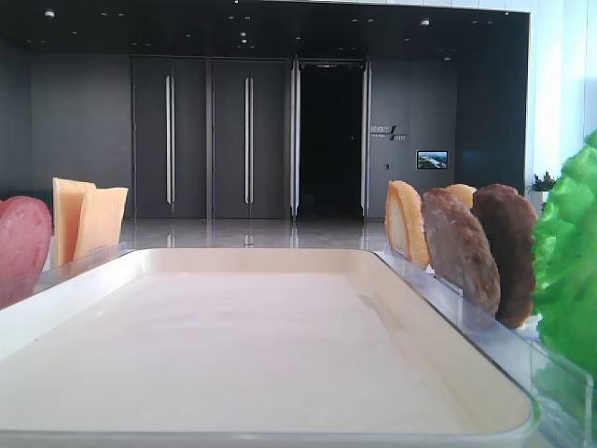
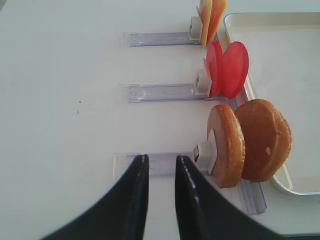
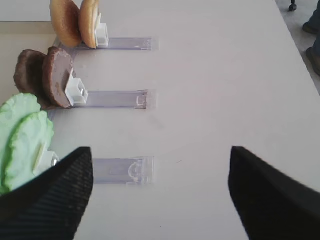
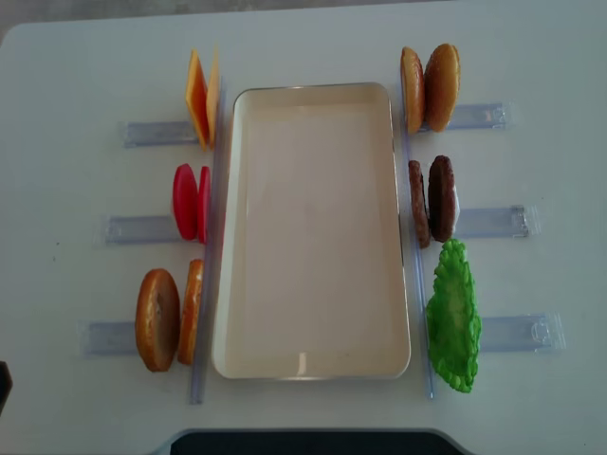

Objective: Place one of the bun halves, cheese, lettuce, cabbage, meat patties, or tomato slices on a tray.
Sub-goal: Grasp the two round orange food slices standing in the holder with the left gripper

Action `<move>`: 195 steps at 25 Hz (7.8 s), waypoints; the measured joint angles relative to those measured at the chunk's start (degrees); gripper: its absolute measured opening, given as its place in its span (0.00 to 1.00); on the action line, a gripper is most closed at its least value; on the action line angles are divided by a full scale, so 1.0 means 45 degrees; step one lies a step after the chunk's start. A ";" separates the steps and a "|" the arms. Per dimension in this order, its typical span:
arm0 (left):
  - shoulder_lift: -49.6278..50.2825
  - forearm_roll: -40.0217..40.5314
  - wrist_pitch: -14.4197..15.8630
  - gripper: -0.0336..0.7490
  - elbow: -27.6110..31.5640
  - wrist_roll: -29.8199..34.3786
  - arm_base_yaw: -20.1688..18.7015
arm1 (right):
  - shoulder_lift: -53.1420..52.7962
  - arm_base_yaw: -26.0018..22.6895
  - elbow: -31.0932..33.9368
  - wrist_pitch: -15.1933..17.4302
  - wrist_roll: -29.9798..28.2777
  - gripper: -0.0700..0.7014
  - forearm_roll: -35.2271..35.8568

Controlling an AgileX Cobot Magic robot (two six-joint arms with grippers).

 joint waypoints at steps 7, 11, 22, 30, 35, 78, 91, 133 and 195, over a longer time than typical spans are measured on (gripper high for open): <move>0.0000 0.0000 0.0000 0.22 0.0000 0.0000 0.0000 | 0.0000 0.0000 0.0000 0.0000 0.0000 0.78 0.0000; 0.0000 0.0000 0.0000 0.22 0.0000 0.0000 0.0000 | 0.0000 0.0000 0.0000 0.0000 0.0000 0.78 0.0000; 0.0000 0.0000 0.0000 0.22 0.0000 0.0000 0.0000 | 0.0000 0.0000 0.0000 0.0000 0.0000 0.78 0.0000; 0.0000 0.0000 0.0000 0.24 0.0000 0.0123 0.0000 | 0.0000 0.0000 0.0000 0.0000 0.0000 0.78 0.0000; 0.0000 0.0012 0.0000 0.42 0.0000 0.0151 0.0000 | 0.0000 0.0000 0.0000 0.0000 0.0000 0.78 0.0000; 1.2831 0.1720 0.1660 0.60 -0.5333 -0.1057 0.0000 | 0.0000 0.0000 0.0000 0.0000 0.0000 0.78 0.0000; 1.3407 0.0354 0.1646 0.60 -0.5534 -0.1423 0.0000 | 0.0000 0.0000 0.0000 0.0000 0.0000 0.78 0.0000; 1.6656 -0.0109 0.1448 0.60 -0.5539 -0.7792 -0.7096 | 0.0000 0.0000 0.0000 0.0000 0.0000 0.78 0.0000; 1.9931 -0.0256 -0.0078 0.60 -0.6076 -0.7519 -0.7096 | 0.0000 0.0000 0.0000 0.0000 0.0000 0.78 0.0000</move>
